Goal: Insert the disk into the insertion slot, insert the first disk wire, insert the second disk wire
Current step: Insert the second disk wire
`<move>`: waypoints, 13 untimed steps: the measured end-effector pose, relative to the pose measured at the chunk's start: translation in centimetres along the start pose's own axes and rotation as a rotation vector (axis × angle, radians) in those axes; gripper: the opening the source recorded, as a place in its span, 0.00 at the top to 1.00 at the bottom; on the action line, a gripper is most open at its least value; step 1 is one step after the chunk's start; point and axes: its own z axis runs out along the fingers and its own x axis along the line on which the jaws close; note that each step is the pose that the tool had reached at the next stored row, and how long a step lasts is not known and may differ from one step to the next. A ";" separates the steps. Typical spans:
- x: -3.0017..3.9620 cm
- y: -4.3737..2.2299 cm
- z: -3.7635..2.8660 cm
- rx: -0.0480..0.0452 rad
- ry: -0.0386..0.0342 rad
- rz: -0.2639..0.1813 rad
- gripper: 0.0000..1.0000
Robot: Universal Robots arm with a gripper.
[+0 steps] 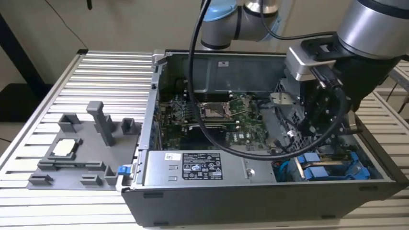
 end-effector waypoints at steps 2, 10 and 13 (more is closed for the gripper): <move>0.63 -0.29 -0.03 -0.0050 -0.0005 0.000 0.84; 1.78 -1.09 -0.05 -0.0191 0.0345 0.000 0.84; 1.74 -1.21 0.08 -0.0218 0.0601 -0.001 0.84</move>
